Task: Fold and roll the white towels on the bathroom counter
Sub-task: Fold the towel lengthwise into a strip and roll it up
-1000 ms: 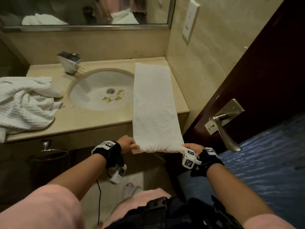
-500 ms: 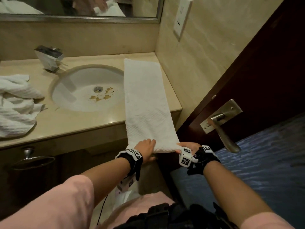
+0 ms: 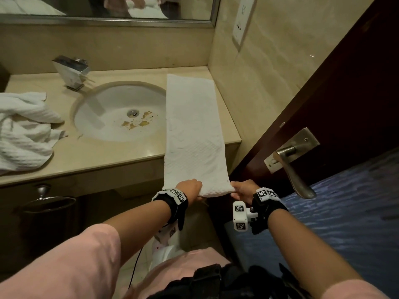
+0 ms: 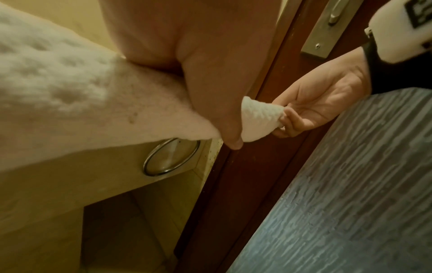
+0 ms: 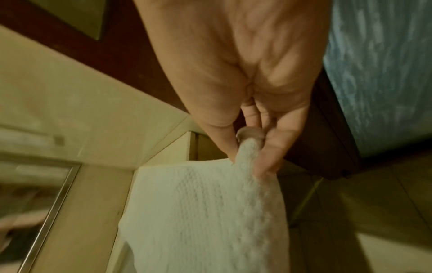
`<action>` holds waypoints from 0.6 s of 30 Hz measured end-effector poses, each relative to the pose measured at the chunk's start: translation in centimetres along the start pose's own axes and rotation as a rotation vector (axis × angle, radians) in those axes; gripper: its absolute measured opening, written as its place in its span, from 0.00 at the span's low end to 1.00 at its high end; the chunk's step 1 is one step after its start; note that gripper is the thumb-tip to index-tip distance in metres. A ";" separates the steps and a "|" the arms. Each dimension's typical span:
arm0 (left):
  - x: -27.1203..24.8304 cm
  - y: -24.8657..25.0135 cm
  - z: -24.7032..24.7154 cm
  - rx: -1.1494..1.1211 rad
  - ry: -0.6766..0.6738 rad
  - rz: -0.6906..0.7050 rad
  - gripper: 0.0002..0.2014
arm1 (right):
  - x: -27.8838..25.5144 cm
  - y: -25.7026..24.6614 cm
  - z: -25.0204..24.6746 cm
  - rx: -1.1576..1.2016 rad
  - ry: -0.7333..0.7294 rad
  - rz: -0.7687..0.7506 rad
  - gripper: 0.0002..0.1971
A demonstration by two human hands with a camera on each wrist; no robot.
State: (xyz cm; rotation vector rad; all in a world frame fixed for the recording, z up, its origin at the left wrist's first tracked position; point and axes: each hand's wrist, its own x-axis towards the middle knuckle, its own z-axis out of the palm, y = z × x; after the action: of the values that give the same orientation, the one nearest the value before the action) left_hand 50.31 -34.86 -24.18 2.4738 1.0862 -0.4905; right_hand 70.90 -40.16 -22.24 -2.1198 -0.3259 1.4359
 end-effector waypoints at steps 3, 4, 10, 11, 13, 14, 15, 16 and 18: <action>0.2 -0.4 -0.3 -0.035 -0.046 -0.025 0.24 | 0.1 -0.7 0.0 -0.564 0.053 -0.224 0.15; 0.2 -0.5 -0.4 -0.037 -0.058 -0.036 0.25 | -0.1 -1.1 -0.1 -0.744 0.071 -0.329 0.18; 0.6 -0.5 -1.9 0.011 -0.108 -0.083 0.33 | -2.1 -2.0 2.8 -1.259 -0.144 -0.843 0.24; 0.7 -0.6 -2.1 0.022 -0.115 -0.091 0.34 | -2.0 -2.0 3.3 -1.278 -0.147 -0.866 0.24; 0.7 -0.7 -2.5 0.033 -0.124 -0.106 0.34 | -1.8 -1.9 4.0 -1.290 -0.131 -0.907 0.24; 0.7 -0.9 -2.7 0.030 -0.125 -0.109 0.34 | -1.8 -1.8 4.2 -1.303 -0.118 -0.936 0.25; 0.7 -1.1 -2.9 0.018 -0.124 -0.106 0.33 | -1.8 -1.8 4.3 -1.315 -0.106 -0.973 0.26; 0.7 -1.3 -3.1 -0.003 -0.122 -0.094 0.33 | -1.8 -1.8 4.3 -1.321 -0.095 -0.997 0.26; 0.5 -1.6 -3.5 -0.084 -0.096 -0.071 0.32 | -1.7 -1.8 4.3 -1.276 -0.106 -1.003 0.21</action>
State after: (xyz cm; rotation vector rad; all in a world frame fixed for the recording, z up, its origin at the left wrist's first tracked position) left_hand 49.99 -31.83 -21.75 2.3208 1.1350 -0.5670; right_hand 66.46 -38.23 -21.09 -1.9813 -2.4116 0.6766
